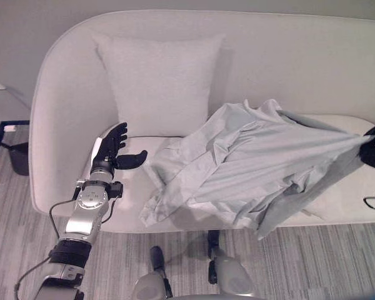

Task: Hang the clothes on the sofa on the clothes rack.

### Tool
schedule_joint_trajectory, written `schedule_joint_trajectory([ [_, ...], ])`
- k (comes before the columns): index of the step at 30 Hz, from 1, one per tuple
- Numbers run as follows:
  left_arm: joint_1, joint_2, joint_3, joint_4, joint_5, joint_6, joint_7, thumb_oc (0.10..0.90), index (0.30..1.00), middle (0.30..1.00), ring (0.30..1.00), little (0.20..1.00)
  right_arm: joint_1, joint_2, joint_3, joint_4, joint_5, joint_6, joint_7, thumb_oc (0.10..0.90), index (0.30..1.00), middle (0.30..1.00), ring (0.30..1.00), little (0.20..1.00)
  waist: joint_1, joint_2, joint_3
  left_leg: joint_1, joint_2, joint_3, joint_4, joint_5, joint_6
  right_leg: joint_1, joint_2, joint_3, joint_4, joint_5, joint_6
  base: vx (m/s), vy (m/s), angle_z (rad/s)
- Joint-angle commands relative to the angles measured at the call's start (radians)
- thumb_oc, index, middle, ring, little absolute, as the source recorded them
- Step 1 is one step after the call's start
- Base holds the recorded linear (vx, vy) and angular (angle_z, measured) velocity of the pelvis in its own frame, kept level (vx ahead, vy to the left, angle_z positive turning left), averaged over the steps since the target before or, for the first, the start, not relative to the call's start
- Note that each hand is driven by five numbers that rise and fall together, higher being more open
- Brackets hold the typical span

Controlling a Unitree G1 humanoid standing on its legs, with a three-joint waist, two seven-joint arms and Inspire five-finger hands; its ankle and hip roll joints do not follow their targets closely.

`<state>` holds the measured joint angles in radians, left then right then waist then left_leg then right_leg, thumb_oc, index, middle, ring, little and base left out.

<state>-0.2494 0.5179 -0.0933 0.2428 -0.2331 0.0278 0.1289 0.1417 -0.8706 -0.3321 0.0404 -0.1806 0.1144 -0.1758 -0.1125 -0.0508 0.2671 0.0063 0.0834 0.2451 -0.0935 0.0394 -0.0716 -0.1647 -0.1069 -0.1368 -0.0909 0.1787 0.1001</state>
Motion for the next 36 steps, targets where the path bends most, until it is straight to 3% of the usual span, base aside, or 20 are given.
schedule_joint_trajectory([
  [1, -0.156, 0.071, -0.023, 0.023, 0.056, -0.09, 0.012, 0.8, 0.9, 0.9, 0.9, 0.9, -0.016, -0.03, -0.07, -0.017, 0.014, -0.024, -0.018, 0.4, 0.3, 0.3, 0.3, 0.3, -0.011, -0.033, -0.051, -0.006, -0.02, -0.013, 0.006, -0.101, 0.011, 0.045, -0.043, 0.012, 0.004, -0.042, 0.108, -0.02, -0.013, -0.27],
  [10, -0.369, 0.071, -0.161, 0.122, 0.08, -0.076, 0.01, 0.8, 0.9, 0.9, 0.9, 0.9, 0.03, 0.048, -0.038, 0.044, -0.021, 0.015, -0.013, 0.4, 0.3, 0.3, 0.3, 0.3, -0.076, -0.023, -0.021, -0.04, -0.02, 0.013, 0.006, -0.088, 0.009, -0.013, -0.038, 0.048, 0.004, -0.023, 0.108, 0.0, -0.02, -0.21],
  [20, -0.568, 0.055, -0.297, 0.242, 0.085, -0.08, 0.007, 0.8, 0.9, 0.9, 0.9, 0.9, -0.007, 0.08, 0.062, 0.122, -0.008, -0.003, -0.032, 0.4, 0.3, 0.3, 0.3, 0.3, -0.118, -0.013, 0.011, -0.083, -0.02, 0.03, 0.006, -0.074, 0.006, -0.072, -0.031, 0.076, 0.004, -0.008, 0.114, 0.0, -0.022, -0.11],
  [26, -0.625, 0.047, -0.325, 0.267, 0.06, -0.084, 0.006, 0.8, 0.9, 0.9, 0.9, 0.9, -0.035, 0.109, 0.127, 0.137, -0.023, -0.009, -0.04, 0.4, 0.3, 0.3, 0.3, 0.3, -0.133, -0.01, 0.026, -0.111, -0.019, 0.039, 0.006, -0.065, 0.005, -0.106, -0.027, 0.088, 0.004, 0.001, 0.117, 0.0, -0.026, -0.07],
  [32, -0.626, -0.058, -0.329, 0.254, 0.003, -0.091, 0.031, 0.8, 0.9, 0.9, 0.9, 0.9, -0.066, 0.151, 0.18, 0.169, -0.044, 0.004, -0.069, 0.4, 0.3, 0.3, 0.3, 0.3, -0.134, 0.0, 0.04, -0.118, -0.021, 0.037, 0.006, -0.064, 0.005, -0.116, -0.028, 0.087, 0.004, -0.001, 0.114, 0.0, -0.01, -0.01],
  [35, -0.66, -0.167, -0.38, 0.31, 0.026, -0.084, 0.025, 0.8, 0.9, 0.9, 0.9, 0.9, -0.071, 0.17, 0.216, 0.18, -0.031, -0.008, -0.078, 0.4, 0.3, 0.3, 0.3, 0.3, -0.144, -0.004, 0.041, -0.12, -0.019, 0.027, 0.006, -0.062, 0.0, -0.115, -0.026, 0.081, 0.004, -0.006, 0.109, 0.02, -0.049, 0.0],
  [36, -0.66, -0.167, -0.38, 0.311, 0.026, -0.084, 0.025, 0.8, 0.9, 0.9, 0.9, 0.9, -0.071, 0.17, 0.216, 0.18, -0.03, -0.008, -0.078, 0.4, 0.3, 0.3, 0.3, 0.3, -0.144, -0.004, 0.041, -0.12, -0.019, 0.027, 0.006, -0.062, 0.0, -0.115, -0.026, 0.081, 0.004, -0.006, 0.109, 0.03, -0.072, 0.01],
])
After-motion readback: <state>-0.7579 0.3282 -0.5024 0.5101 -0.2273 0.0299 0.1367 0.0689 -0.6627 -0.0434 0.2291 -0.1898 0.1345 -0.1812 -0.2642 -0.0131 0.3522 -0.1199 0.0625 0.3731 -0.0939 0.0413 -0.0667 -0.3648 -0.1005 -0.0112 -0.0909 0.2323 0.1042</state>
